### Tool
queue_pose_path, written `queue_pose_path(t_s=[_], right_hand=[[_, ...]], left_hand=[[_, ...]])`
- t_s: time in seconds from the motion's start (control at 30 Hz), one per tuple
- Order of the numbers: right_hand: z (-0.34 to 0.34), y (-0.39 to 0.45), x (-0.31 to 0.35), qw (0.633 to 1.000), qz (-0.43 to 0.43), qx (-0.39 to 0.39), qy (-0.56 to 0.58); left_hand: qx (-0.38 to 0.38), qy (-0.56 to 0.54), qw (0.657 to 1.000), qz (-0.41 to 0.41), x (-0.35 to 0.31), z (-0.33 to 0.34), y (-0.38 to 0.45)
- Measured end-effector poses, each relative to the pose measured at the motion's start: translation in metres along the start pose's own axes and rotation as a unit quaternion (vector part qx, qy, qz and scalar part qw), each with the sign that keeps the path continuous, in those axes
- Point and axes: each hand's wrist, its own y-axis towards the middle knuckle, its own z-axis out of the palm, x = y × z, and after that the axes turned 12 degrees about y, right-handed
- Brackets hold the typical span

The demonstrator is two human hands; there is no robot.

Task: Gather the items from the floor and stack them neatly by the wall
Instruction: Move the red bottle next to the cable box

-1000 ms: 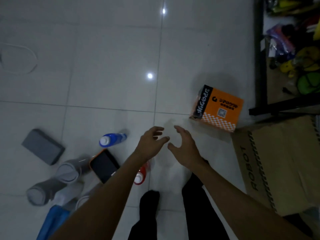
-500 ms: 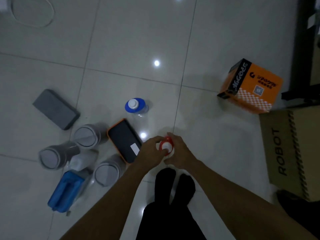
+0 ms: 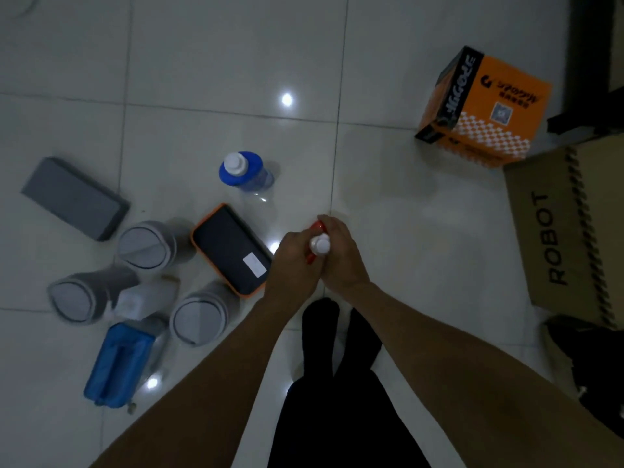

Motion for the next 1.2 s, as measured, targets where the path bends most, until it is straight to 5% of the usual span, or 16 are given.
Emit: queue_pose_path(t_s=[0.37,0.67,0.9,1.2], right_hand=[[-0.102,-0.068,0.039,0.991,0.073,-0.088,0.071],[-0.215,-0.166,0.046,0.938,0.152,-0.220,0.220],[-0.263,-0.269,0.002,0.925,0.154,-0.304,0.170],[-0.316,-0.424,-0.103,0.811,0.182,-0.462,0.308]], left_hand=[[0.105,0.011,0.989,0.101,-0.107,0.004,-0.027],[0.201,0.002,0.958,0.203,-0.232,0.061,-0.078],[0.319,0.033,0.921,0.221,-0.287,0.126,-0.144],[0.422,0.111,0.856,0.277,-0.331,0.271,-0.263]])
